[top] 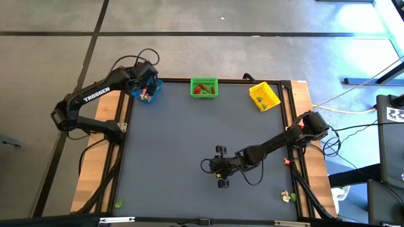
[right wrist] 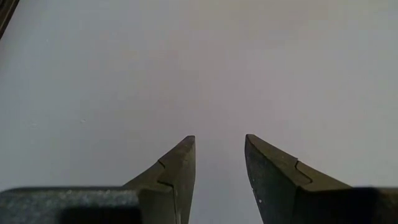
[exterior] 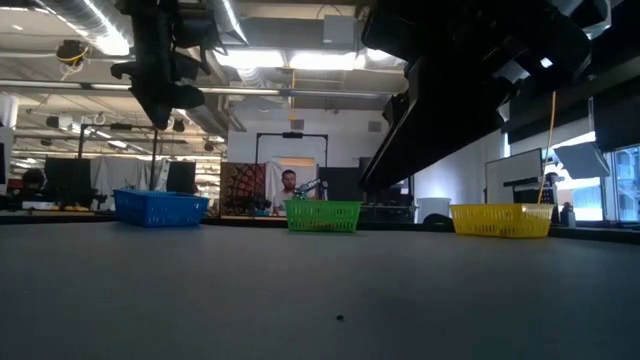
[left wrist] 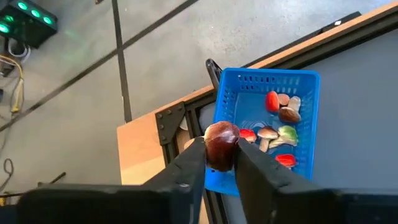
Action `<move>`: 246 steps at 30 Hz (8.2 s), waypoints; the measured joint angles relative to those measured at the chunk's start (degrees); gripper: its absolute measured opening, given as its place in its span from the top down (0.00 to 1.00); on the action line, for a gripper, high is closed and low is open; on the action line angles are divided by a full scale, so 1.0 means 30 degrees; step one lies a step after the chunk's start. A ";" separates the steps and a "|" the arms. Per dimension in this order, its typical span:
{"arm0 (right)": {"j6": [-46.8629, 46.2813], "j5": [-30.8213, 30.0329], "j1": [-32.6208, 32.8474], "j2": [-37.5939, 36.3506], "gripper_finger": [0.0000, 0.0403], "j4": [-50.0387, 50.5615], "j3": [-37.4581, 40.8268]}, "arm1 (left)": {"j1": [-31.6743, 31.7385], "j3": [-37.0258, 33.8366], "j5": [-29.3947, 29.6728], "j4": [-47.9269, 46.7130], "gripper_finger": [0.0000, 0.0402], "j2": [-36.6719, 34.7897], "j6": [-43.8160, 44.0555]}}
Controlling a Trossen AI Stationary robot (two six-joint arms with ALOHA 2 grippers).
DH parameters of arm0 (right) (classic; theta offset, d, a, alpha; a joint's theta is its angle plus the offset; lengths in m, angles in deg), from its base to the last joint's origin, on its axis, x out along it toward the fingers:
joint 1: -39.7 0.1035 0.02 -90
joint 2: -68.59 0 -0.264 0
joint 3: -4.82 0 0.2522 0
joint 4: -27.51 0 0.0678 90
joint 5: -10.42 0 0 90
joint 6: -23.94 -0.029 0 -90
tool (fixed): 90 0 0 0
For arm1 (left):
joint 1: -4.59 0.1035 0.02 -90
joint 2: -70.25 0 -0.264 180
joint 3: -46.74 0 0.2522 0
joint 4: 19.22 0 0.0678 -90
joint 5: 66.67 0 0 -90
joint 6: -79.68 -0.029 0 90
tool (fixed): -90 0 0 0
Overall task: Sort produce into baskets
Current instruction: Put the brown mushroom into the blue bin, then put the green chili pepper into the yellow bin
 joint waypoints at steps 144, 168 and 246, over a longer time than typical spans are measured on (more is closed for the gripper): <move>-0.0502 0.0873 -0.0002 0.0000 0.66 -0.1642 0.0452 | -3.3442 0.0015 -2.4752 0.3760 0.60 1.3391 2.4434; -0.0480 0.0882 -0.0007 0.0000 0.66 -0.1770 0.0452 | -3.1469 0.0658 -2.4086 0.0775 0.86 1.2290 1.6582; 0.3090 0.3140 -0.2630 0.0080 0.90 -0.8429 -0.2242 | -2.5391 0.0627 0.1557 1.2420 0.86 0.5078 0.5375</move>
